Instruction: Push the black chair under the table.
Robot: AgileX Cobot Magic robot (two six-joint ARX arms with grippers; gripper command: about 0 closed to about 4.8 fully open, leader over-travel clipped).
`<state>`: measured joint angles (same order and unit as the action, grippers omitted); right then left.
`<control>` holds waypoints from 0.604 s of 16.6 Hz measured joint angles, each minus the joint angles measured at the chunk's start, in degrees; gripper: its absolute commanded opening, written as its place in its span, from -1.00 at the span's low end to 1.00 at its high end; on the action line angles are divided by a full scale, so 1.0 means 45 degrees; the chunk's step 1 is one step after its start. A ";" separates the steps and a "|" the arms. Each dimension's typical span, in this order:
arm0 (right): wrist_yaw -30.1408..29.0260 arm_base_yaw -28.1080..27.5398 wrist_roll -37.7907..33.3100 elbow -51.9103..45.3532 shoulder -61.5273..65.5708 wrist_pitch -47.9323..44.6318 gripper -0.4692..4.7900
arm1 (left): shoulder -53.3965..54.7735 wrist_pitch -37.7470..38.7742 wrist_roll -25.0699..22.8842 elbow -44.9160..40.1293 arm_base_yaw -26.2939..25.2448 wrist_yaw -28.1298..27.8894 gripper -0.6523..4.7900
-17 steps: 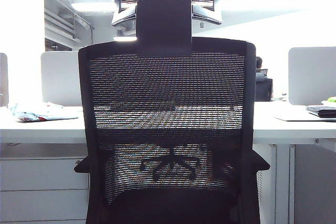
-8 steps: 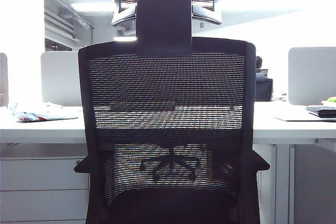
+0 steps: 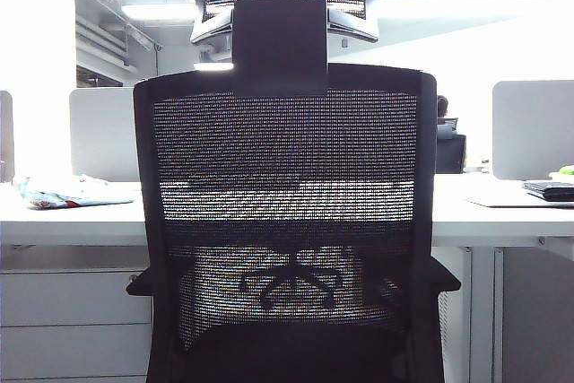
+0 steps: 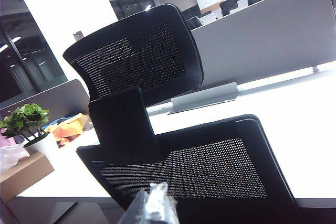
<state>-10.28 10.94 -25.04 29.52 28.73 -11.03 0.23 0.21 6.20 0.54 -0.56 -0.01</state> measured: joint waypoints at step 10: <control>0.0000 0.0000 0.0000 0.0000 0.0000 0.0000 -0.84 | -0.0005 -0.0005 -0.0865 0.0000 0.0000 0.1010 -0.78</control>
<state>-10.28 10.94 -25.04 29.52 28.73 -11.03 0.21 0.19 2.31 0.54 -0.56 4.54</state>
